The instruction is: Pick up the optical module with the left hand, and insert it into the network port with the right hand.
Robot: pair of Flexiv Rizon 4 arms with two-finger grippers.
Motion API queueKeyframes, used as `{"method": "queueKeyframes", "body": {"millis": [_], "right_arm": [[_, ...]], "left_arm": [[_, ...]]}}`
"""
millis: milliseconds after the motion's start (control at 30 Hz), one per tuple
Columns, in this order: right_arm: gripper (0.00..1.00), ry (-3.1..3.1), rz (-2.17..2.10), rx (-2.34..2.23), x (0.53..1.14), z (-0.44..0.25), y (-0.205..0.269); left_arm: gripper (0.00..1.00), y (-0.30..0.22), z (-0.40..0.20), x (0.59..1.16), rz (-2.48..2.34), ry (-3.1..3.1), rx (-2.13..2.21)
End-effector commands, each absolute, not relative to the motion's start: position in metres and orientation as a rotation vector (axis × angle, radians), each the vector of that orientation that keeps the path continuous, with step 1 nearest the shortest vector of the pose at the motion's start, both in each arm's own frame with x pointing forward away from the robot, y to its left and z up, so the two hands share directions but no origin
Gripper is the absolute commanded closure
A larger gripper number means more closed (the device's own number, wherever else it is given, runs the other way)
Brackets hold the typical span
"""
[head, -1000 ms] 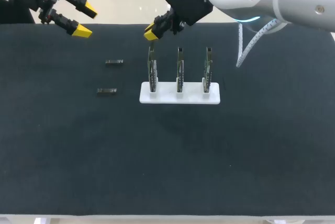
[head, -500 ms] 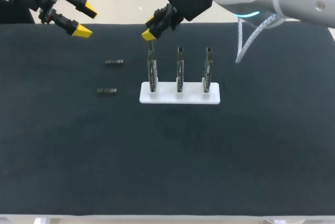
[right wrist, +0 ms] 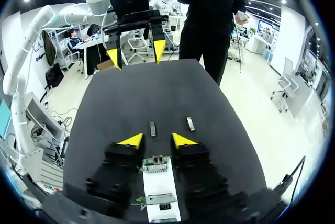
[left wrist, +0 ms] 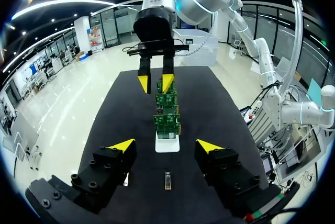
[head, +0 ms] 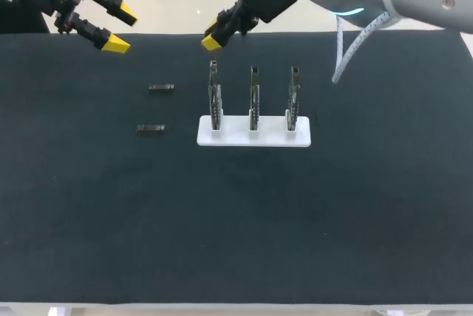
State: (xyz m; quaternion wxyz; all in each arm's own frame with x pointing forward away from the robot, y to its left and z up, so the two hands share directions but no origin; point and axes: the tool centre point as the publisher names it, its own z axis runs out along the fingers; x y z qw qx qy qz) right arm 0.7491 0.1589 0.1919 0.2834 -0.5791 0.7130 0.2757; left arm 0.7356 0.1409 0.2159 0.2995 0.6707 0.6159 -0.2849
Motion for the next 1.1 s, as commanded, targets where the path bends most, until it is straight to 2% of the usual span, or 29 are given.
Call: {"method": "queueKeyframes", "body": {"millis": [33, 1100], "right_arm": [[1.0, 1.905, 0.739, -1.541, 0.747, 0.185, 0.159], [1.0, 1.903, 0.731, -1.545, 0.742, 0.153, 0.159]], "left_arm": [[0.0, 0.141, 0.216, 0.736, -0.756, 1.639, 1.784], [0.0, 0.141, 0.216, 0.736, -0.756, 1.639, 1.784]]}}
